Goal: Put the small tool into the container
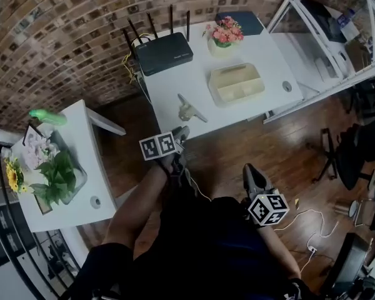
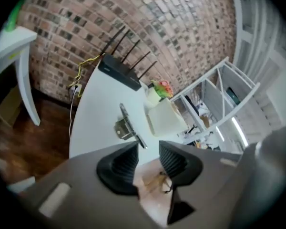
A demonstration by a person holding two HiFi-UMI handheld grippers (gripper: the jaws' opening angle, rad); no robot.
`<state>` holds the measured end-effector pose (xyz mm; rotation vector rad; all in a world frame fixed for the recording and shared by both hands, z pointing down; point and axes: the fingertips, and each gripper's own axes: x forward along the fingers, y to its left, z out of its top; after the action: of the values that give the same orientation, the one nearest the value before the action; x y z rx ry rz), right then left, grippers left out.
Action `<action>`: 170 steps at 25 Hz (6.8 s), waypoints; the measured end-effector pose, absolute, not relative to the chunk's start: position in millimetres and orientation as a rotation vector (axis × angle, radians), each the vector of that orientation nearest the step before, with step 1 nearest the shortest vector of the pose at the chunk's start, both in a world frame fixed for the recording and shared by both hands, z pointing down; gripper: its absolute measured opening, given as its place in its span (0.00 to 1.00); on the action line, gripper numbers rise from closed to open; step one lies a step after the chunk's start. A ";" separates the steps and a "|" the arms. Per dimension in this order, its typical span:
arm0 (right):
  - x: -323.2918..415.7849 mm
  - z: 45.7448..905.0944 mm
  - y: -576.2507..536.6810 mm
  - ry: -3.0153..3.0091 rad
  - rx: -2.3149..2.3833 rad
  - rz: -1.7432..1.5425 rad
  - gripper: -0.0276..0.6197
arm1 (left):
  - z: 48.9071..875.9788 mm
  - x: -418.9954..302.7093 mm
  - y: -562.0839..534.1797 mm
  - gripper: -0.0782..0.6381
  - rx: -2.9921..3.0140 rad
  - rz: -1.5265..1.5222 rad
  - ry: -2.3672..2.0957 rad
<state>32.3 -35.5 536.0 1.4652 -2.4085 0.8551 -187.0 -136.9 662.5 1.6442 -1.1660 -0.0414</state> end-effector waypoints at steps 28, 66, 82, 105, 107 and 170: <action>95.2 525.8 -130.3 -2.515 1.462 0.859 0.06 | 731.3 -196.1 -212.3 0.13 1.277 -0.214 -1.209; 105.3 530.0 -119.9 -2.520 1.481 0.923 0.06 | 492.5 -102.1 -263.1 0.12 2.217 -0.058 -1.377; 134.1 534.5 -113.7 -2.468 1.580 0.962 0.06 | 545.0 -54.0 -269.5 0.12 2.429 0.437 -1.369; 137.0 542.7 -118.9 -2.454 1.556 1.001 0.05 | 606.0 -39.8 -277.6 0.12 2.428 0.801 -1.373; 136.3 543.4 -119.4 -2.453 1.553 1.006 0.06 | 609.1 -38.1 -277.5 0.12 2.433 0.833 -1.361; 58.4 514.1 -128.6 -2.665 1.277 0.763 0.06 | 521.1 -40.7 -105.0 0.11 2.163 0.134 -1.150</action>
<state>58.4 -128.6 514.1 1.2774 -2.6647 0.7626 -40.7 -105.0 521.1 2.1629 -1.1504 0.1339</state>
